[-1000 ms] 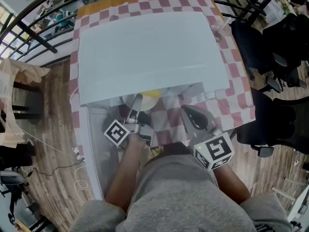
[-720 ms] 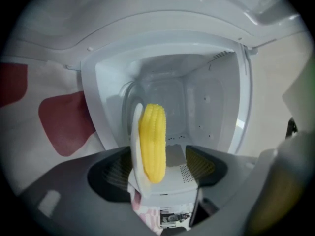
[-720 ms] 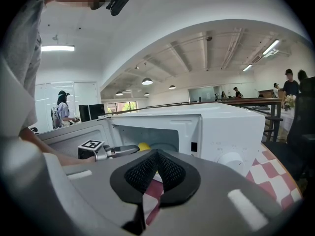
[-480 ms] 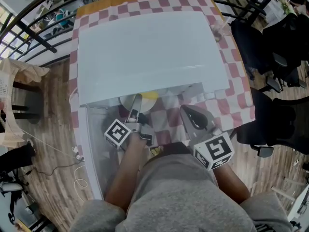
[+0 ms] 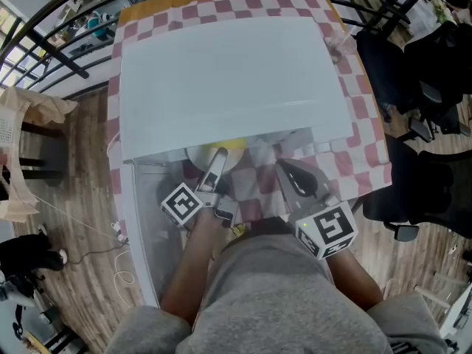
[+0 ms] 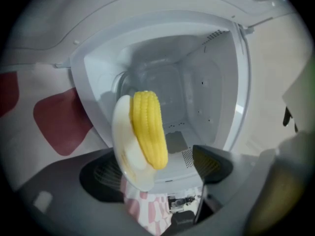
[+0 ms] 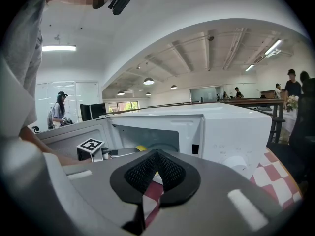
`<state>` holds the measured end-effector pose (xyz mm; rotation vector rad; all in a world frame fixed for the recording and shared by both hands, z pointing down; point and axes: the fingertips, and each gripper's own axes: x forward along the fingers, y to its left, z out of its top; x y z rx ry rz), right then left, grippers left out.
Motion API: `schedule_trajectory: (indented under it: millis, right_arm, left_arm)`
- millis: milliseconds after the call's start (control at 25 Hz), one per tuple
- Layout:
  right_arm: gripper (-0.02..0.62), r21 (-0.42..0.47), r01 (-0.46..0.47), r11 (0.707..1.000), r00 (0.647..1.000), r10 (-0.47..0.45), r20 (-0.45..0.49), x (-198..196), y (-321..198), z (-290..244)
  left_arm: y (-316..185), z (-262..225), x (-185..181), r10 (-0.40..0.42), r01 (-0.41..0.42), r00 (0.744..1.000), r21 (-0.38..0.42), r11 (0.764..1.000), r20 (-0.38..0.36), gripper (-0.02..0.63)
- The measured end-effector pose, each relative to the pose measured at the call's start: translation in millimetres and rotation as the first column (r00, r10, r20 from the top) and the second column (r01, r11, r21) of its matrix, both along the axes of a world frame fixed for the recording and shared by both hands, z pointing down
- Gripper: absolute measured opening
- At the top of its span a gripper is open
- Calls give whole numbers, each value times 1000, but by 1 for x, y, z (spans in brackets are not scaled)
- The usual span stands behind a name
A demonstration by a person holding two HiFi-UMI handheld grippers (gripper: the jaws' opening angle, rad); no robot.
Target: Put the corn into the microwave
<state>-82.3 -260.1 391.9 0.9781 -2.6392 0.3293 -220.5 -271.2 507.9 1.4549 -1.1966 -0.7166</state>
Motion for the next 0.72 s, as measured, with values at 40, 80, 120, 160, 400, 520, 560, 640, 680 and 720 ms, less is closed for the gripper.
schedule_trajectory:
  millis: [40,80,120,160,400,520,560,640,680,720]
  right_arm:
    - [-3,-1,-1,1000,1000,1,0,1,0,1]
    - [-3,-3,-3,1000,1000,3,-1,2,0,1]
    - [-3,-5,-4,1000,1000,4,-2,3,0,2]
    - [-3,-5,-5,1000,1000,5,-3,3,0,2]
    - [-3,-2,-3,1000,1000,3,0,2,1,-2]
    - [-3,1,-2,1000,1000,2,5,2,1,0]
    - [-2,2,-1,1000,1000,1,5,2,1,0]
    - [-2,0,0,1000,1000,0,5,3,1,1]
    - [-3,0,0,1000,1000,0,4,3,1,1]
    - [-3,-1,1,1000,1000,-1,5,3,1,1]
  left_arm:
    - [0,0,2,36,-36,999,-1,999,19,420]
    - [-1,0,5,72,-72,997,-2,997,39,420]
    - [-2,0,7,102,-101,993,-9,995,55,422]
    - [-2,0,9,125,-124,990,-20,992,71,423]
    - [4,-1,18,223,-217,960,-56,975,168,453]
    - [9,3,23,271,-258,936,-84,962,224,451]
    - [10,4,25,293,-277,925,-98,956,241,453]
    - [14,7,28,345,-320,896,-132,938,278,452]
    - [16,9,29,368,-337,878,-152,929,305,451]
    - [17,12,29,387,-347,859,-173,922,334,451]
